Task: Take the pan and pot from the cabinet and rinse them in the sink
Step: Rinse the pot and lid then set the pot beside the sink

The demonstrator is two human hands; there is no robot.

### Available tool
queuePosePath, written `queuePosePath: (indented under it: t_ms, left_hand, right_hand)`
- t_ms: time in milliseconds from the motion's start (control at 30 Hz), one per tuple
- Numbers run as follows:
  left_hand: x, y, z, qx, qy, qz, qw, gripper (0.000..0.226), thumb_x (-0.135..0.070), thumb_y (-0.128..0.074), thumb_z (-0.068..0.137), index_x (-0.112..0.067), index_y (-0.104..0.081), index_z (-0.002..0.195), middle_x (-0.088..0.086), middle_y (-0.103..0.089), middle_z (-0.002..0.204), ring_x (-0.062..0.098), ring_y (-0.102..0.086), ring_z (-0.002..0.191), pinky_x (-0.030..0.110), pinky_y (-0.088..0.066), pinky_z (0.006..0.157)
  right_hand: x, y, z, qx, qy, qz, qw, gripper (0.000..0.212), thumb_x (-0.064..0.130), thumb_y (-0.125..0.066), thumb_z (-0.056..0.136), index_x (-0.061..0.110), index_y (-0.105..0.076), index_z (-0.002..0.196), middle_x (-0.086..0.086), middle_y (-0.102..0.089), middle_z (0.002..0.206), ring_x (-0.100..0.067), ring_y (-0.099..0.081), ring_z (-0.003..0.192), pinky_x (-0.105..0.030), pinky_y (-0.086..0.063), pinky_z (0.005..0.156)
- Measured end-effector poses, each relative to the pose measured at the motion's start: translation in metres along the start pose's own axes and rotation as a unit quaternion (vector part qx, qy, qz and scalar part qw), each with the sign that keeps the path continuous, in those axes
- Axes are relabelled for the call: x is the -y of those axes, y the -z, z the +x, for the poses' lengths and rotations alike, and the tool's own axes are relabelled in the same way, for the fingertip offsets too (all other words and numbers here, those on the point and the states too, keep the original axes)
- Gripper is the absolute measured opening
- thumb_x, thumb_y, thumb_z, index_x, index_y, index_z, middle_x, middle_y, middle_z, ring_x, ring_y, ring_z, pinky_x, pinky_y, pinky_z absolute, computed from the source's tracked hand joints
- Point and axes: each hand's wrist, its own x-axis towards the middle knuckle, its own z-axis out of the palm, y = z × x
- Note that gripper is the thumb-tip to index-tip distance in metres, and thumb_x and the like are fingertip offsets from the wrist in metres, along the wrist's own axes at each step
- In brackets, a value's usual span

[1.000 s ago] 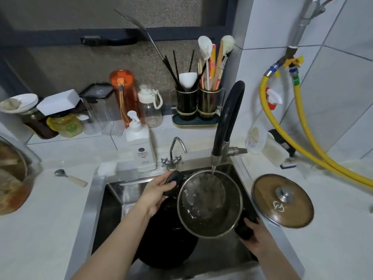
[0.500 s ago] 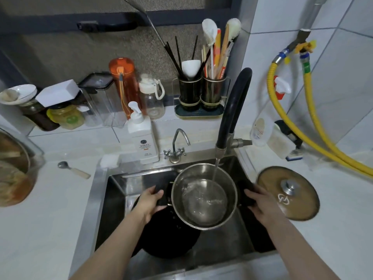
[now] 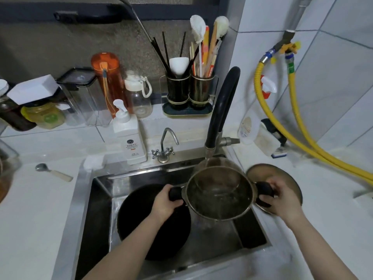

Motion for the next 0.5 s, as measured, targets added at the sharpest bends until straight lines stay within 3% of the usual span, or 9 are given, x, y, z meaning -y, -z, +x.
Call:
queuePosePath:
  t_ms: [100, 233, 367, 433, 500]
  left_hand:
    - [-0.018, 0.011, 0.004, -0.046, -0.081, 0.044, 0.995, 0.040, 0.004, -0.075, 0.070, -0.007, -0.058, 0.104, 0.003, -0.060, 0.090, 0.016, -0.054, 0.086, 0.014, -0.034, 0.068]
    - [-0.037, 0.027, 0.001, -0.062, -0.135, 0.050, 0.988, 0.031, -0.003, -0.077, 0.072, -0.018, -0.056, 0.090, -0.012, -0.058, 0.077, 0.001, -0.053, 0.072, -0.001, -0.036, 0.065]
    - [-0.046, 0.038, -0.006, -0.073, -0.153, 0.034, 0.985, 0.026, -0.006, -0.077, 0.073, -0.019, -0.061, 0.089, -0.008, -0.064, 0.078, -0.002, -0.056, 0.073, 0.000, -0.039, 0.068]
    - [-0.050, 0.041, -0.010, -0.075, -0.160, 0.023, 0.984, 0.025, -0.008, -0.078, 0.072, -0.020, -0.063, 0.089, -0.006, -0.065, 0.080, -0.001, -0.057, 0.074, 0.002, -0.040, 0.068]
    - [-0.054, 0.042, -0.014, -0.083, -0.165, 0.009, 0.983, 0.026, -0.011, -0.078, 0.073, -0.026, -0.064, 0.088, -0.008, -0.067, 0.083, -0.001, -0.059, 0.077, 0.008, -0.043, 0.073]
  right_hand:
    - [-0.017, -0.010, -0.011, -0.003, 0.017, -0.051, 0.999, 0.035, -0.009, -0.074, 0.069, 0.010, -0.054, 0.092, -0.007, -0.059, 0.081, -0.026, -0.055, 0.079, -0.029, -0.038, 0.072]
    - [-0.036, -0.031, -0.013, 0.005, 0.029, -0.069, 0.997, 0.032, -0.003, -0.073, 0.073, 0.021, -0.059, 0.088, -0.005, -0.064, 0.086, -0.026, -0.060, 0.088, -0.031, -0.042, 0.079]
    - [-0.036, -0.050, -0.008, -0.001, 0.023, -0.045, 0.999, 0.014, 0.005, -0.066, 0.084, 0.007, -0.070, 0.097, -0.004, -0.067, 0.090, -0.024, -0.061, 0.091, -0.027, -0.039, 0.080]
    - [-0.033, -0.060, -0.012, 0.012, -0.022, 0.018, 1.000, 0.014, 0.004, -0.060, 0.088, 0.006, -0.070, 0.098, -0.009, -0.067, 0.093, -0.020, -0.060, 0.083, -0.027, -0.042, 0.076]
    - [-0.027, -0.070, -0.017, 0.028, -0.070, 0.085, 0.993, 0.015, 0.005, -0.056, 0.091, 0.011, -0.067, 0.099, -0.013, -0.067, 0.103, -0.017, -0.057, 0.084, -0.031, -0.045, 0.082]
